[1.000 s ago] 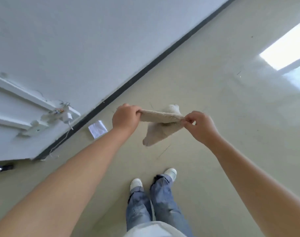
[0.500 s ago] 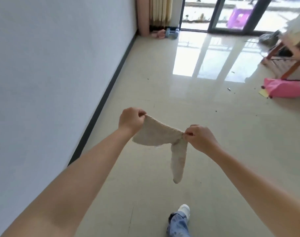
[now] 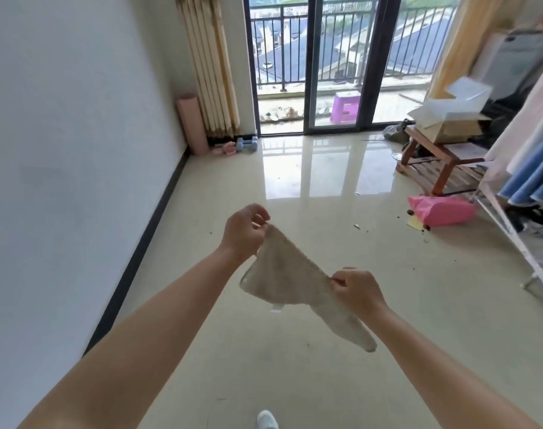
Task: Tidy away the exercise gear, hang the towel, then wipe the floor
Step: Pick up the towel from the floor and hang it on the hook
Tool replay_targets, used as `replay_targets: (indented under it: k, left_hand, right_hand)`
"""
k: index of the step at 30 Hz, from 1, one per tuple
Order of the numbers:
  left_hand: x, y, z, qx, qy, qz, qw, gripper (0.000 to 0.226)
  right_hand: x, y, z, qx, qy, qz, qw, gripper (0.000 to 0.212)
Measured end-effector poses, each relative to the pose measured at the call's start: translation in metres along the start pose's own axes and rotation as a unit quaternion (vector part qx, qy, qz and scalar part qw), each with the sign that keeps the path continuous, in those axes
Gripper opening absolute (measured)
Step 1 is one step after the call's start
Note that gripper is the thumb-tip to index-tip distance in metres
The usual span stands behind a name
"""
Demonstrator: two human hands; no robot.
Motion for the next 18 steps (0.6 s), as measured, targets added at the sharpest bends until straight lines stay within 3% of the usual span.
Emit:
replay_targets:
  k: [3,7,12,18]
  left_hand:
    - [0.070,-0.018,-0.019,-0.022,0.032,-0.035,0.999,0.033]
    - [0.167,-0.027,-0.048,-0.082,0.148,-0.033,0.985,0.039]
    - [0.282,-0.029,-0.070,-0.111,0.216,-0.004,0.970,0.039]
    - [0.405,-0.030,-0.091,-0.124,0.220,0.018,0.967,0.038]
  right_hand:
    - [0.062,-0.004,0.013,0.018,0.045,0.004,0.999,0.022]
    - [0.153,-0.014,0.030,-0.011,0.116,-0.014,0.993,0.024]
    - [0.265,-0.026,0.059,0.026,0.107,-0.055,0.992,0.024]
    - [0.393,-0.041,0.079,0.070,0.082,-0.044,0.993,0.022]
Point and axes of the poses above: each hand's wrist, its own x-axis towards the middle knuckle, its own z-axis out of the back of the hand, y = z × x, the point moved 5 cm from there along x, towards the middle knuckle, and after that the axes turned 8 degrees about -x, right-handed, at the moved point
